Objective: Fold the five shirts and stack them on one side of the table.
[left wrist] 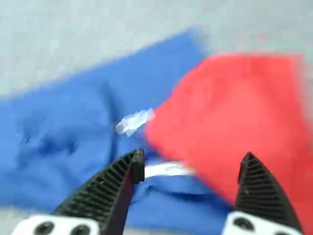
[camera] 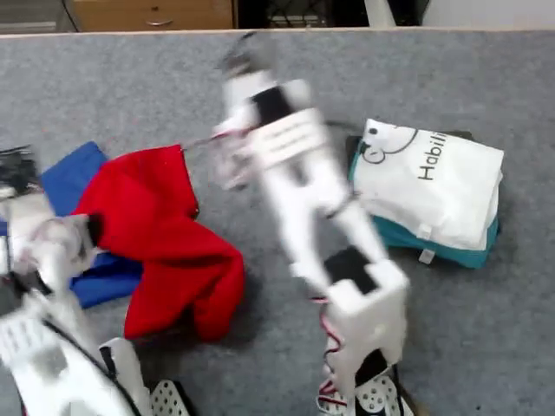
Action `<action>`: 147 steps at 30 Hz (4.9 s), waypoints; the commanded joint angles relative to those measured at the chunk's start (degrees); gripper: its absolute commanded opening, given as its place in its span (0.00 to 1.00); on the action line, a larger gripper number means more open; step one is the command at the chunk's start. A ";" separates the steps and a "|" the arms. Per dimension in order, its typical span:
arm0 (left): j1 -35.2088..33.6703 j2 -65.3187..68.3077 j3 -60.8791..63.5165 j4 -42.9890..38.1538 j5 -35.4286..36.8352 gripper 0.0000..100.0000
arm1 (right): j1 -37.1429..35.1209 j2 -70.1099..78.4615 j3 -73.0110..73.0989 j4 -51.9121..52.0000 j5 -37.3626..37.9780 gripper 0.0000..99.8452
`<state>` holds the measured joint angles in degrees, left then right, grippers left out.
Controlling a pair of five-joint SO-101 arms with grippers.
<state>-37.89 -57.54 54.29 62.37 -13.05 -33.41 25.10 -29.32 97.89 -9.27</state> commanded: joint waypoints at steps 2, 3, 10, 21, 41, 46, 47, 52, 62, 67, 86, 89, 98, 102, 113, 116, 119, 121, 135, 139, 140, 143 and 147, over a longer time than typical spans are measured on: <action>-11.74 15.91 -1.98 -4.66 -7.12 0.31 | -11.34 7.16 -2.15 -4.75 -1.49 0.40; -13.23 19.34 -3.38 -4.75 -7.12 0.31 | -12.75 8.57 -2.86 -5.01 -1.49 0.40; -15.69 43.43 -15.87 -4.40 -7.12 0.19 | -17.23 17.45 -9.01 -5.10 -1.05 0.24; -16.48 67.34 -38.46 3.34 -8.70 0.03 | -4.40 20.44 -18.33 3.43 1.76 0.01; -37.05 86.33 -94.73 3.52 16.62 0.03 | -4.48 1.01 -5.76 2.90 2.37 0.27; -40.40 85.89 -101.93 5.01 25.67 0.04 | -15.74 2.24 -6.90 -1.05 2.90 0.42; -40.40 85.89 -104.13 6.95 26.73 0.06 | -17.49 3.03 -7.52 -2.20 2.90 0.43; -40.48 86.51 -112.40 18.20 34.55 0.19 | -23.74 11.30 -10.51 -5.19 2.81 0.37; -33.71 86.51 -116.62 30.24 28.31 0.20 | -19.34 29.05 -27.21 0.00 3.60 0.01; -30.37 86.59 -116.53 33.32 24.35 0.20 | -8.18 30.81 -35.65 3.34 5.63 0.02; -8.57 101.63 -96.13 37.71 10.81 0.22 | 16.35 0.13 -0.57 3.34 17.05 0.01; -8.22 105.05 -98.95 36.31 12.66 0.15 | 17.49 -3.47 5.85 3.34 21.27 0.02; -13.58 115.96 -116.44 36.31 4.31 0.03 | 21.98 -6.81 4.18 3.25 18.73 0.29; -20.35 117.27 -129.10 35.87 5.19 0.03 | 20.04 -6.90 -0.22 3.25 18.37 0.36; -27.65 118.15 -148.26 37.98 19.34 0.03 | -9.76 3.38 -1.98 -5.71 18.20 0.36; -27.47 118.07 -148.62 38.51 17.76 0.06 | -13.01 10.33 -2.07 -12.57 15.03 0.35; -28.44 118.07 -148.62 38.51 17.49 0.10 | -12.66 16.57 -3.30 -17.93 13.63 0.35; -29.41 118.07 -148.62 38.51 17.49 0.11 | -10.55 19.65 -6.46 -18.90 12.92 0.29; -30.20 118.77 -148.00 38.42 17.49 0.11 | -7.91 25.36 -44.44 -4.04 10.73 0.01; -29.93 118.77 -148.00 38.42 17.49 0.11 | -13.45 25.27 -57.63 -0.97 10.73 0.01; -29.85 118.77 -148.00 38.42 17.49 0.11 | -15.47 25.27 -61.05 -0.70 10.73 0.01; -29.85 118.77 -148.00 38.42 17.49 0.11 | -22.07 24.31 -67.03 -2.11 10.90 0.01; -30.02 118.77 -148.00 38.42 17.49 0.11 | -30.68 13.49 -65.36 -7.56 10.90 0.01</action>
<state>-67.87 62.02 -91.47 100.44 4.62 -57.93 48.13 -92.26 95.52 2.07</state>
